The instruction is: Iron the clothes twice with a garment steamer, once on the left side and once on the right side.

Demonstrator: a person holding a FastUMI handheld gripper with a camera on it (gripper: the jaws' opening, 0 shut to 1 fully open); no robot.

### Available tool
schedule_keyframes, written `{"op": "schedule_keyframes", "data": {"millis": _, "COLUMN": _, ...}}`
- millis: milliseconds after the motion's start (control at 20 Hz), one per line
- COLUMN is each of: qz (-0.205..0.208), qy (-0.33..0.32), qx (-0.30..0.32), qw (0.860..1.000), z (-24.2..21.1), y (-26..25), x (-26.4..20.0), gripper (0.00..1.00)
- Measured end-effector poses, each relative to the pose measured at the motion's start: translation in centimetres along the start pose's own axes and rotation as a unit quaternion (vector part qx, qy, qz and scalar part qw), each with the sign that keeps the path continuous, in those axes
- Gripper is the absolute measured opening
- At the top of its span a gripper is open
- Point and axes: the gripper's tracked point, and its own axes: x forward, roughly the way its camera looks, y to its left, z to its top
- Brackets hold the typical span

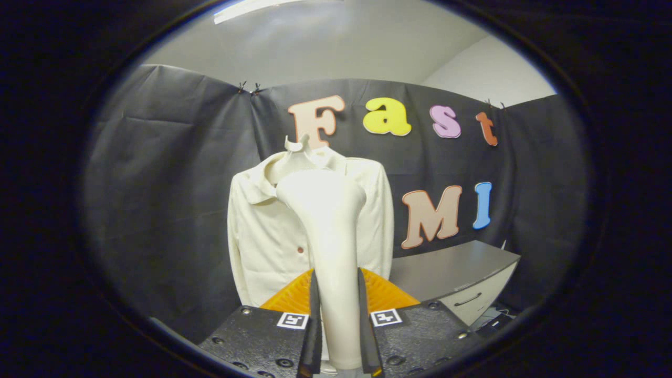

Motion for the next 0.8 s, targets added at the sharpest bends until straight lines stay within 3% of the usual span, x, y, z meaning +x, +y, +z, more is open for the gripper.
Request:
{"op": "schedule_keyframes", "data": {"millis": 350, "qz": 0.019, "qy": 0.043, "qx": -0.02, "qw": 0.999, "z": -5.6, "y": 6.7, "x": 8.4, "gripper": 0.29}}
{"op": "schedule_keyframes", "data": {"millis": 800, "qz": -0.016, "qy": 0.069, "qx": -0.028, "qw": 0.997, "z": -10.6, "y": 7.9, "x": 13.3, "gripper": 0.29}}
